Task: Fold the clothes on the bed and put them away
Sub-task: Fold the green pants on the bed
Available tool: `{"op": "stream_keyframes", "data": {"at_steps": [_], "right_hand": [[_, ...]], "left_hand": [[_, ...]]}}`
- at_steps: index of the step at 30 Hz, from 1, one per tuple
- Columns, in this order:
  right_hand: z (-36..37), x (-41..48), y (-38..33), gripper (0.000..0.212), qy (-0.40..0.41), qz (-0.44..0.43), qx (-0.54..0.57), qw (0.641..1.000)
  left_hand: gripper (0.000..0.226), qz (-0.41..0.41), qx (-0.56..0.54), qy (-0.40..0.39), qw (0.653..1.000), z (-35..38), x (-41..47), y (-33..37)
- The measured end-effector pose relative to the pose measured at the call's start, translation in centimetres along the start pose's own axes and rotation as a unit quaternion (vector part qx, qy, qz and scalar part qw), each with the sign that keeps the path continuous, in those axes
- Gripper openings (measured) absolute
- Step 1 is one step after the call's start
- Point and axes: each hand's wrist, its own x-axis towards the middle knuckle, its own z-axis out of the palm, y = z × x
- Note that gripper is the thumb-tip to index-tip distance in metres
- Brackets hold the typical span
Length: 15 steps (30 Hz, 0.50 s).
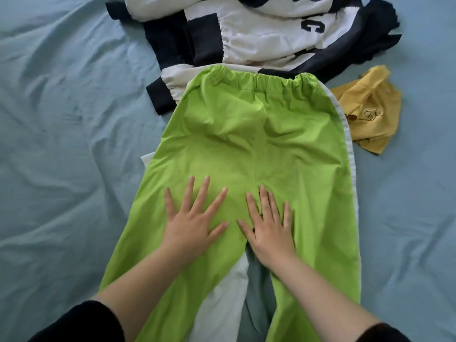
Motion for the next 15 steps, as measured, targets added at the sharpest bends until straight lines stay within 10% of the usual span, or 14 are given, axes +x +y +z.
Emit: {"op": "stream_keyframes", "data": {"at_steps": [9, 15], "right_hand": [[-2.0, -3.1, -2.0, 0.066, -0.093, 0.028, 0.004, 0.995], [-1.6, -10.5, -9.6, 0.062, -0.095, -0.115, 0.01, 0.989]], "left_hand": [[0.07, 0.027, -0.019, -0.09, 0.995, 0.5, -4.0, -2.0], [0.077, -0.149, -0.14, -0.152, 0.967, 0.8, -13.0, -4.9]]}}
